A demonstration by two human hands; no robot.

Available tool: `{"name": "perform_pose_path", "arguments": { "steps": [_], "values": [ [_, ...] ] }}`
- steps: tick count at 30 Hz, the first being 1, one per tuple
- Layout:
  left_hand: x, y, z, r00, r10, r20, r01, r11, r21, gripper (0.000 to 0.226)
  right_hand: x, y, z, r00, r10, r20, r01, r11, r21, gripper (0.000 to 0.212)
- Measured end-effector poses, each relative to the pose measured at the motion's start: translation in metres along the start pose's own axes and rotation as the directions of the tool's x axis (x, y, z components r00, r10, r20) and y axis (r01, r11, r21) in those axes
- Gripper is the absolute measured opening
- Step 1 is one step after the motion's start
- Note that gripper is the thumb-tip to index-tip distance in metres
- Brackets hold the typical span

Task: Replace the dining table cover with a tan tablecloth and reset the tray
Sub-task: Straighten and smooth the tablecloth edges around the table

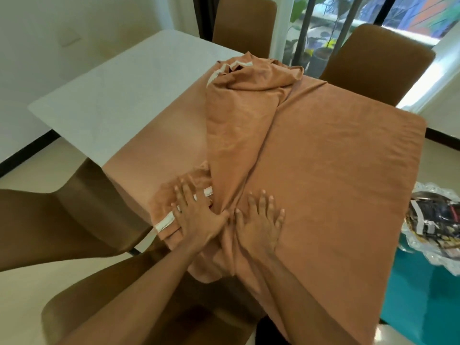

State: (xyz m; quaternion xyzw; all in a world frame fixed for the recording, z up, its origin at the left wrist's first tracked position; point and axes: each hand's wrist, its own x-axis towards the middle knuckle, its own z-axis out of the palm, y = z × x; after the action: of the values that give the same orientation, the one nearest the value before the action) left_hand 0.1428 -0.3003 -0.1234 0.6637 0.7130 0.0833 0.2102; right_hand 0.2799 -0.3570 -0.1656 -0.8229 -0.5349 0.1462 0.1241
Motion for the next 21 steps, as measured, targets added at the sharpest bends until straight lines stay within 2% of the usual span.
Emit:
{"name": "perform_pose_path", "arguments": {
  "steps": [3, 6, 10, 12, 16, 18, 21],
  "values": [
    [-0.008, -0.022, -0.017, 0.996, -0.002, 0.094, 0.007, 0.998, -0.063, 0.130, -0.013, -0.004, 0.010, 0.999, 0.005, -0.047, -0.007, 0.999, -0.041, 0.070],
    [-0.009, -0.028, -0.026, 0.984, 0.078, 0.160, -0.082, 0.997, 0.017, 0.130, -0.012, -0.003, 0.014, 0.997, 0.019, -0.070, -0.024, 0.997, -0.075, 0.068],
    [-0.003, -0.031, -0.029, 0.961, 0.040, 0.274, -0.057, 0.997, 0.055, 0.123, -0.010, -0.002, 0.016, 0.996, 0.038, -0.075, -0.044, 0.996, -0.079, 0.068],
    [-0.003, -0.029, -0.027, 0.967, 0.079, 0.243, -0.107, 0.988, 0.107, 0.110, -0.011, -0.002, 0.017, 0.996, 0.036, -0.079, -0.042, 0.996, -0.078, 0.068],
    [0.007, -0.029, -0.030, 0.943, 0.305, 0.135, -0.328, 0.922, 0.206, 0.066, -0.010, -0.001, 0.014, 0.995, 0.043, -0.090, -0.049, 0.997, -0.060, 0.068],
    [0.021, -0.035, -0.033, 0.925, 0.364, 0.109, -0.375, 0.921, 0.108, 0.052, -0.011, -0.002, 0.014, 0.994, 0.039, -0.100, -0.045, 0.997, -0.058, 0.067],
    [0.037, -0.040, -0.035, 0.935, 0.337, 0.108, -0.330, 0.941, -0.079, 0.043, -0.013, -0.002, 0.013, 0.993, 0.035, -0.112, -0.039, 0.999, -0.036, 0.066]
  ]
}}
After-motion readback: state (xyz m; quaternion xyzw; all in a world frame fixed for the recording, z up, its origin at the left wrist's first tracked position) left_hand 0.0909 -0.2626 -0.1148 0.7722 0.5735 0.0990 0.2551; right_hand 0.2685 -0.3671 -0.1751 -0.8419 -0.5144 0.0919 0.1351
